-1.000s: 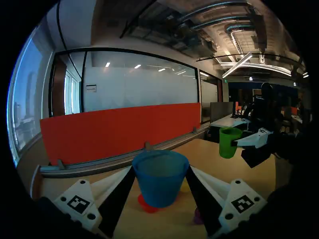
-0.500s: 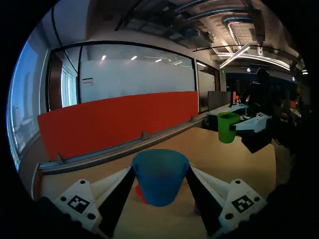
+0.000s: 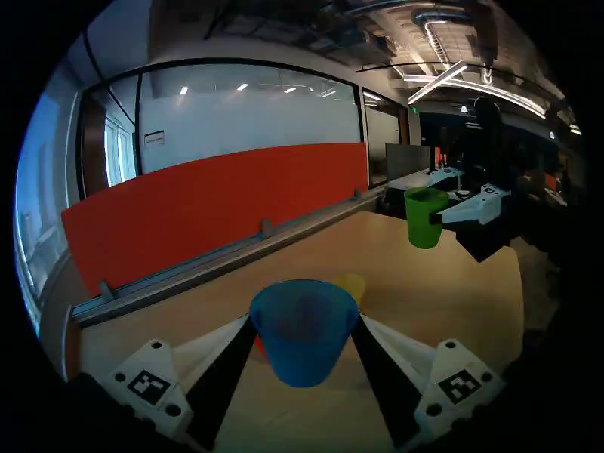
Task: Pour water
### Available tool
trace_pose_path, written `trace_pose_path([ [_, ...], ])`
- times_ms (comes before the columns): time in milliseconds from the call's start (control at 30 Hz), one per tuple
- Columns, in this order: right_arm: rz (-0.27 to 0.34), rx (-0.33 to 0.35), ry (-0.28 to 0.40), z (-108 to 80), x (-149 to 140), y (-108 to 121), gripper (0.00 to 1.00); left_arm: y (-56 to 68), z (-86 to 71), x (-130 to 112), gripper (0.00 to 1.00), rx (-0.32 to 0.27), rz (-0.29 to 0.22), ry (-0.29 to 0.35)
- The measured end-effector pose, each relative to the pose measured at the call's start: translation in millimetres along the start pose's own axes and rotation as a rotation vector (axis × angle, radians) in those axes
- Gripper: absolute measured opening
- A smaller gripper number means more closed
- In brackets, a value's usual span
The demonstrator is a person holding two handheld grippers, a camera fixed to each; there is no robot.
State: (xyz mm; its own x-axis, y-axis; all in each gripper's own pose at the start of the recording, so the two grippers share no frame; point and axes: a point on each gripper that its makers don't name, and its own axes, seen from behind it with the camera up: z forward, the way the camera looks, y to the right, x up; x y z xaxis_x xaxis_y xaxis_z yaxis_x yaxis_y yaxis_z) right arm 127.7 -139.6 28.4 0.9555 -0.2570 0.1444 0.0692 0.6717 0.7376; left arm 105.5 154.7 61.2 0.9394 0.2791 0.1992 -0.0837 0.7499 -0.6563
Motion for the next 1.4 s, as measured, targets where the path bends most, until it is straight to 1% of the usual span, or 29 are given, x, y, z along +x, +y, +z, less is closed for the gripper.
trace_pose_path([
  [467,0.0,0.022,-0.094,6.7,-29,4,0.91,7.9,12.4,-34,0.87,-0.031,0.024,-0.102],
  [767,-0.01,0.036,-0.171,13.3,-52,7,0.91,9.0,20.5,-58,0.87,-0.038,0.061,-0.176],
  [1067,-0.013,0.06,-0.248,21.5,-77,3,0.91,13.5,29.4,-85,0.88,-0.068,0.062,-0.251],
  [1400,-0.038,0.098,-0.331,29.1,-107,-7,0.91,16.4,41.6,-111,0.88,-0.095,0.06,-0.318],
])
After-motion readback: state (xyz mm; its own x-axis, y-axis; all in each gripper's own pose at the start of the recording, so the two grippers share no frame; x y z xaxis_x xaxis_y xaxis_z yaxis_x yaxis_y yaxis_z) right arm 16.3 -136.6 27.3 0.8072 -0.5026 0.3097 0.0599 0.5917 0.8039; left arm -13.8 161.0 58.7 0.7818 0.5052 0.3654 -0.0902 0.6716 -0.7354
